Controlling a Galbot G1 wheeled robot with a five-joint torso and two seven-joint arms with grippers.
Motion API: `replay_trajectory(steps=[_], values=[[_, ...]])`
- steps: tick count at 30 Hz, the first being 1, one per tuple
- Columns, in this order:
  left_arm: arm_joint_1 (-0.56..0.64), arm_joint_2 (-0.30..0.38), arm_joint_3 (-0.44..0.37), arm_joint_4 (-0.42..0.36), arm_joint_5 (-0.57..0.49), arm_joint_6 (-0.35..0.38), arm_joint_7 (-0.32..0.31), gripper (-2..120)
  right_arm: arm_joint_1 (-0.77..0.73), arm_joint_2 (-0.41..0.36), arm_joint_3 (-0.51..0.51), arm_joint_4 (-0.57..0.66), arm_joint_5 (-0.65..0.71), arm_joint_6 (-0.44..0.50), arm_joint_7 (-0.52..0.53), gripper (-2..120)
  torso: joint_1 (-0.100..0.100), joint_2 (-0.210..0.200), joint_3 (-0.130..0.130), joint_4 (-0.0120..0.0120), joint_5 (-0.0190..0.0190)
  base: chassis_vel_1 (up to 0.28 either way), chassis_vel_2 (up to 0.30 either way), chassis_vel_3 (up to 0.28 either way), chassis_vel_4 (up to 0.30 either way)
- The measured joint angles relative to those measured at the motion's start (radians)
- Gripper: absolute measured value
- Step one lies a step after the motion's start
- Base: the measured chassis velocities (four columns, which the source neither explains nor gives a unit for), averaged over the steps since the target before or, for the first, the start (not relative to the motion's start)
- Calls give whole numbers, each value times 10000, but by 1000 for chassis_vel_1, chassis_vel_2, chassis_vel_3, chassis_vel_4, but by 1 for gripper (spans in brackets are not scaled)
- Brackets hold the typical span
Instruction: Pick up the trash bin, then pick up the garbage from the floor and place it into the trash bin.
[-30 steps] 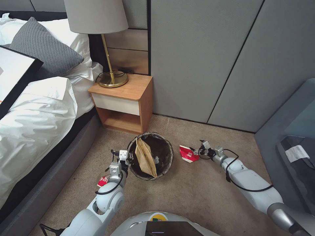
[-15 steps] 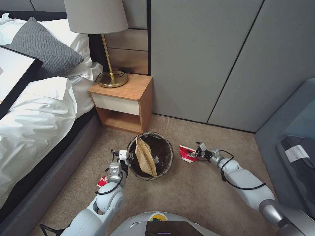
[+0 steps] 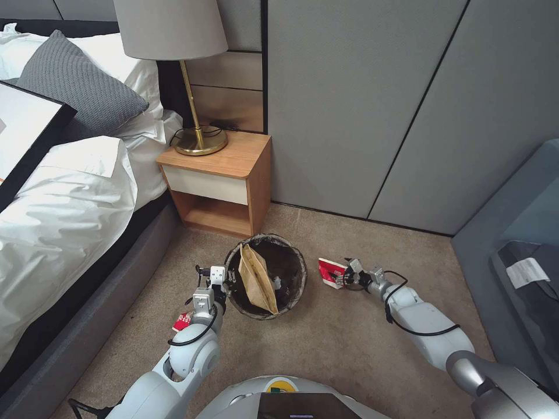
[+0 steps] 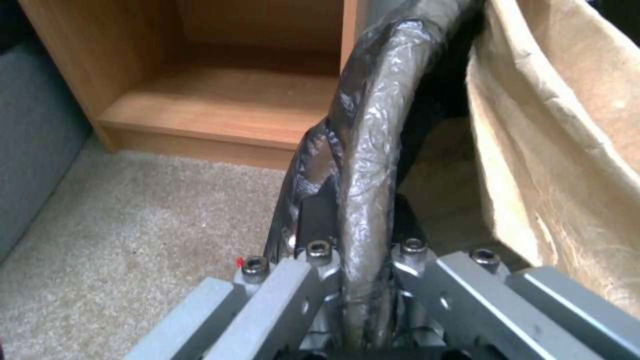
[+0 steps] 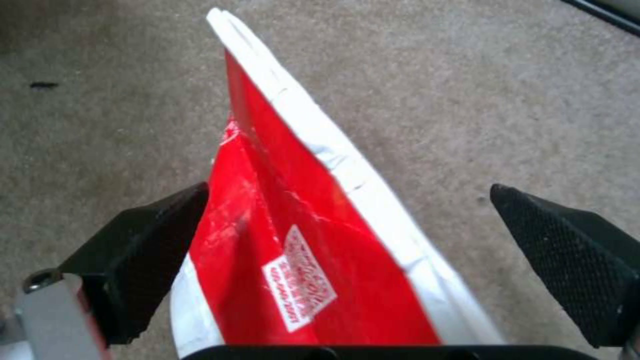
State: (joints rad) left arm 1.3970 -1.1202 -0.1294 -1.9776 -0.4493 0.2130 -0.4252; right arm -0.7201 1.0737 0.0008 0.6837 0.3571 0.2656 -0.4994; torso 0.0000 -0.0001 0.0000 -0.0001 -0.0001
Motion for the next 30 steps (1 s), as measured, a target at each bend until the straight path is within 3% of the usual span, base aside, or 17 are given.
replay_trajectory(steps=[9,30], values=[[-7,-12,-22,-18,-6,-4,-11,0,250,621,210,-612,-415,75,-158,100,0,0,0,0,-2,0,0,0,0],[-115,-35,16,17,-20,-11,-32,0,154,807,215,-611,-700,173,-360,24,0,1,0,1,3,0,0,0,0]])
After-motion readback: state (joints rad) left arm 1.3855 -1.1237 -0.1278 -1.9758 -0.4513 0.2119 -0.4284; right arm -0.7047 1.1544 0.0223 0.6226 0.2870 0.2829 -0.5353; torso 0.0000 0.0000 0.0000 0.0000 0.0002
